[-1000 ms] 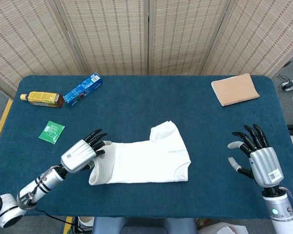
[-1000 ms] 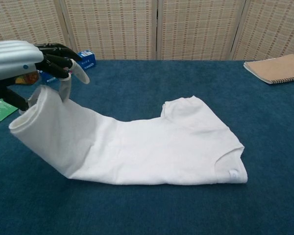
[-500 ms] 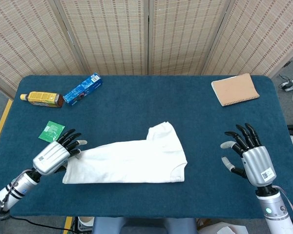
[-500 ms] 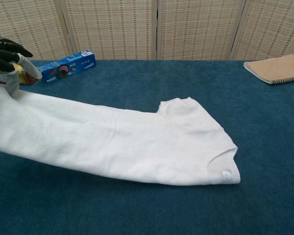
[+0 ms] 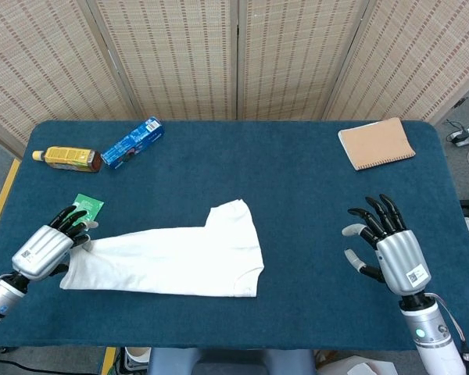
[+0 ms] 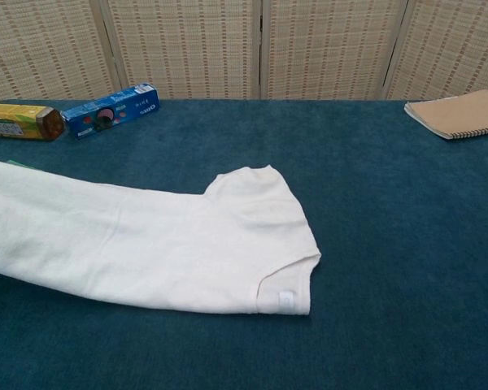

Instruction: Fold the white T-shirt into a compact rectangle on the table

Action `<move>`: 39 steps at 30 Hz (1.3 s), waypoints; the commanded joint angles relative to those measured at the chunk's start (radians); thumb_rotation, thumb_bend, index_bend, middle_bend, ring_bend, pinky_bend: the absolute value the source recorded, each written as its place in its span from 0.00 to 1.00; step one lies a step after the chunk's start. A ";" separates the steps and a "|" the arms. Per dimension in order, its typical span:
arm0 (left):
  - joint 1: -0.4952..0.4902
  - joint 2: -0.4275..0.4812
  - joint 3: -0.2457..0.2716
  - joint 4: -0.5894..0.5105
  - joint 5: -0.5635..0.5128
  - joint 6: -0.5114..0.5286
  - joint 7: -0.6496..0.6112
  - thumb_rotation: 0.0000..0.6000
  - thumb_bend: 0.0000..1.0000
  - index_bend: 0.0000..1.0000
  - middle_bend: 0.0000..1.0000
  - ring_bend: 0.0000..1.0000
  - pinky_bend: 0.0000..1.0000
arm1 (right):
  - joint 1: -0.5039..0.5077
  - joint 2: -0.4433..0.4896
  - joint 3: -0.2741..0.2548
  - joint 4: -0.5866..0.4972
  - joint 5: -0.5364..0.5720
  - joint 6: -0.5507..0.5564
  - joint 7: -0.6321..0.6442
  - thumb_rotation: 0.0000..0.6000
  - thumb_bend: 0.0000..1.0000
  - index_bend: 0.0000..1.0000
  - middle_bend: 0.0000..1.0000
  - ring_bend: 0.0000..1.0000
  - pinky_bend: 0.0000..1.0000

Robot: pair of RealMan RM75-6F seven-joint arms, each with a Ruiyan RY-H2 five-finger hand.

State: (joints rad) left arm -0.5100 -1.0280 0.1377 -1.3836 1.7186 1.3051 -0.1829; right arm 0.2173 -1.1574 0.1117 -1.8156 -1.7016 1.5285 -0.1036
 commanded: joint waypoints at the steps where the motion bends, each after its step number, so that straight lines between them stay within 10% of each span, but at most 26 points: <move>1: 0.008 0.011 -0.003 -0.003 -0.008 -0.008 0.006 1.00 0.54 0.64 0.24 0.09 0.00 | 0.001 0.000 -0.001 0.001 -0.001 -0.001 0.001 1.00 0.24 0.44 0.26 0.08 0.00; 19: -0.125 -0.080 -0.097 -0.184 -0.025 -0.220 0.168 1.00 0.54 0.63 0.24 0.09 0.00 | -0.021 0.014 -0.006 0.028 0.004 0.036 0.046 1.00 0.24 0.44 0.26 0.09 0.00; 39: -0.287 -0.313 -0.230 -0.312 -0.341 -0.490 0.550 1.00 0.55 0.63 0.23 0.09 0.00 | -0.036 0.028 -0.004 0.053 0.019 0.056 0.088 1.00 0.24 0.44 0.26 0.08 0.00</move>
State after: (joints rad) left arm -0.7795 -1.3187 -0.0798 -1.6904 1.4034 0.8321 0.3448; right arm 0.1811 -1.1293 0.1081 -1.7625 -1.6828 1.5844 -0.0155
